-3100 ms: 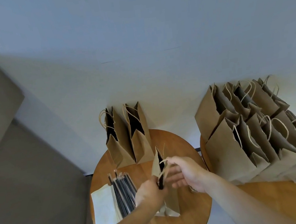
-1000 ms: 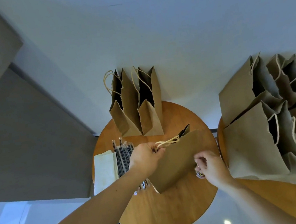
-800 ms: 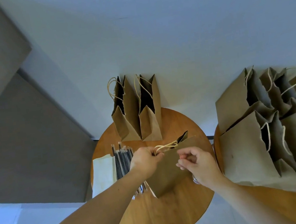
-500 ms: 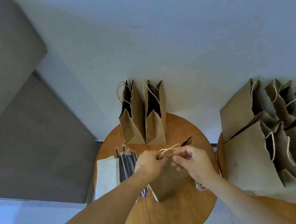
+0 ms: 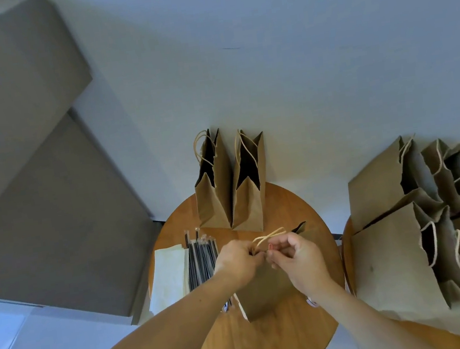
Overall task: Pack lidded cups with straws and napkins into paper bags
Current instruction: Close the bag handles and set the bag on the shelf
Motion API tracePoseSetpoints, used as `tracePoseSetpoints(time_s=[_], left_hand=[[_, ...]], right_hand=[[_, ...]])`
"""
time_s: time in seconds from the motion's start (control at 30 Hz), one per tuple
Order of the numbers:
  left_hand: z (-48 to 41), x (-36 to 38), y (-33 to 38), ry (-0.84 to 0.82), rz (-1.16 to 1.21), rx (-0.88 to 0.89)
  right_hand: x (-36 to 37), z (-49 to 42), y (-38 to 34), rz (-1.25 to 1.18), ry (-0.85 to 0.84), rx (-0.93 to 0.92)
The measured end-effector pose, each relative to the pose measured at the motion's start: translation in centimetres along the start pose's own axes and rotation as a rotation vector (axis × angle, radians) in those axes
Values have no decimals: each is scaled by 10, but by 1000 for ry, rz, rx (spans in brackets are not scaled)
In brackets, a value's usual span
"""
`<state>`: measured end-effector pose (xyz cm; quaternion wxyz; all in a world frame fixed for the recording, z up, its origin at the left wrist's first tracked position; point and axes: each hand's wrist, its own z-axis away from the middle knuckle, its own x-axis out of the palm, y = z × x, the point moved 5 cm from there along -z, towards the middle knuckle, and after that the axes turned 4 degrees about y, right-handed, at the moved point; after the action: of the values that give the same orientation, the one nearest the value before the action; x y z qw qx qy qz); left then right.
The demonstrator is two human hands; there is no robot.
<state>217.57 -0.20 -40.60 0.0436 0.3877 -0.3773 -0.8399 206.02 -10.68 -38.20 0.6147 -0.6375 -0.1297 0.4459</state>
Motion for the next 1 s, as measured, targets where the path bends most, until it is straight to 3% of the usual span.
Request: tracePoseSetpoints(time_s=[0.3,0.7,1.0], left_hand=[[1,-1,4,-15,-63,55],[2,-1,11,-56,-182,120],[-2,0,7,-51,-54,127]], right_hand=[[-4,-16,-9,450,-67,-387],[2,-25,-17,651,-220,-645],[1,-21,-15,631,-175,-762]])
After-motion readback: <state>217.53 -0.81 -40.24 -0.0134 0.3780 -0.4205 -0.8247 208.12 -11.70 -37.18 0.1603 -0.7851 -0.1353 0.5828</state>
